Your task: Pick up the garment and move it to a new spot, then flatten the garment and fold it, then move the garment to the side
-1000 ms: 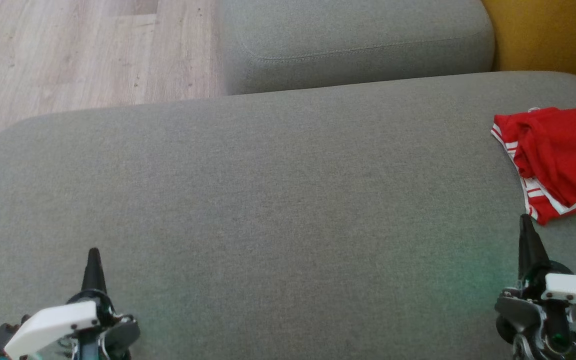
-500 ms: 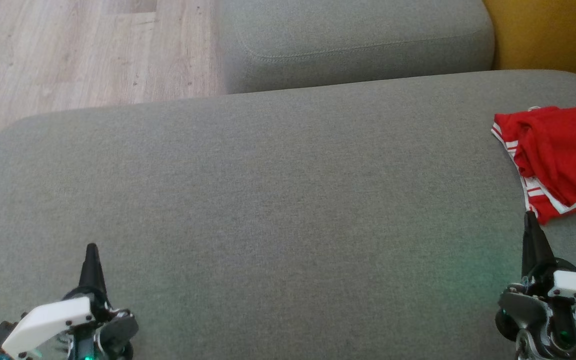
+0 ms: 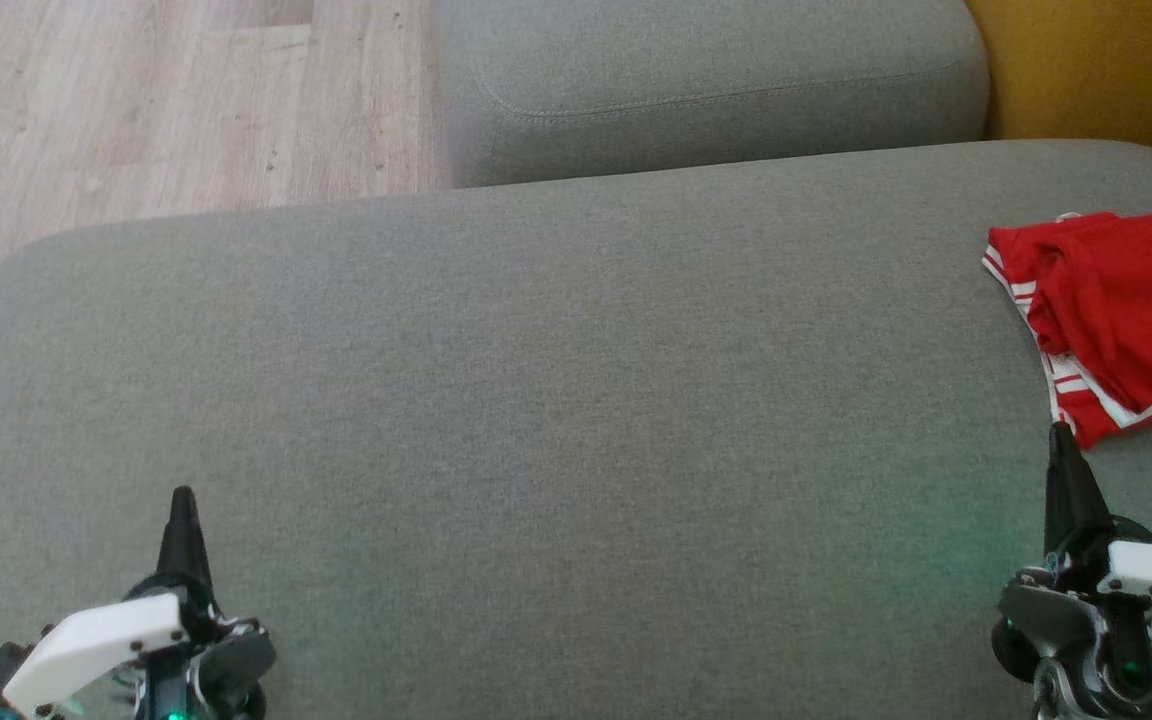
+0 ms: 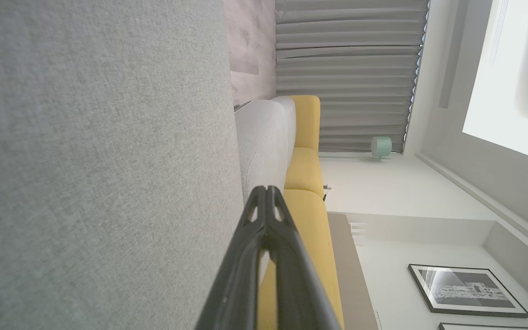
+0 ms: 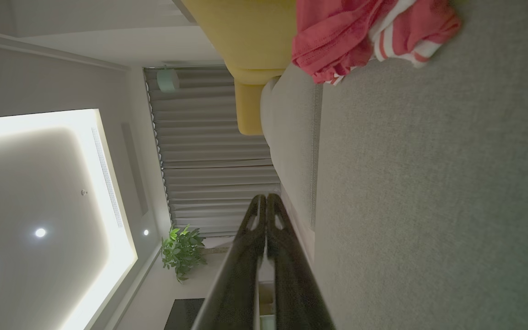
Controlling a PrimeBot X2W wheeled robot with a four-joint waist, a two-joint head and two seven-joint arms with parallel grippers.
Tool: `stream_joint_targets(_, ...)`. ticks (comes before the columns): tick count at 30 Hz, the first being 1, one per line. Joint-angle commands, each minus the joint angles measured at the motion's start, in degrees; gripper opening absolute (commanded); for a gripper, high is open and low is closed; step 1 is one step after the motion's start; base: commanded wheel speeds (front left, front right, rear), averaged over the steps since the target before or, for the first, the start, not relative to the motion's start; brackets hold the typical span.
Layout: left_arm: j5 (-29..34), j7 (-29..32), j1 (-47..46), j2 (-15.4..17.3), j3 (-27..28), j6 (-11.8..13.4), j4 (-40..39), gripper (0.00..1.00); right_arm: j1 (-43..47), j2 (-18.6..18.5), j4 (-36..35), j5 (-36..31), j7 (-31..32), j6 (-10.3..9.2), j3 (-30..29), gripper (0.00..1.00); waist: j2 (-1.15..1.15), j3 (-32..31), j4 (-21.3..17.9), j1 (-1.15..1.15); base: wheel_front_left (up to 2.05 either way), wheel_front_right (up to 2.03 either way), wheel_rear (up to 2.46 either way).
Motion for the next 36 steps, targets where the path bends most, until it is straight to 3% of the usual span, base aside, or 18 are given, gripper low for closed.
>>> stream_joint_targets(1,0.2,0.4,-2.8,0.5,2.3,-0.4,-1.6,0.00,-3.0,-0.6,-2.2,0.0,0.3,-0.04,1.0,0.00,0.00,0.0,0.0,0.00,0.00,0.00,0.00)
stream_joint_targets(36,0.7,0.9,-2.9,0.1,2.9,-0.4,-1.6,0.00,-3.1,-0.2,-2.2,-0.4,0.7,-0.04,0.5,0.00,0.00,0.0,0.0,0.00,0.00,0.00,0.00)
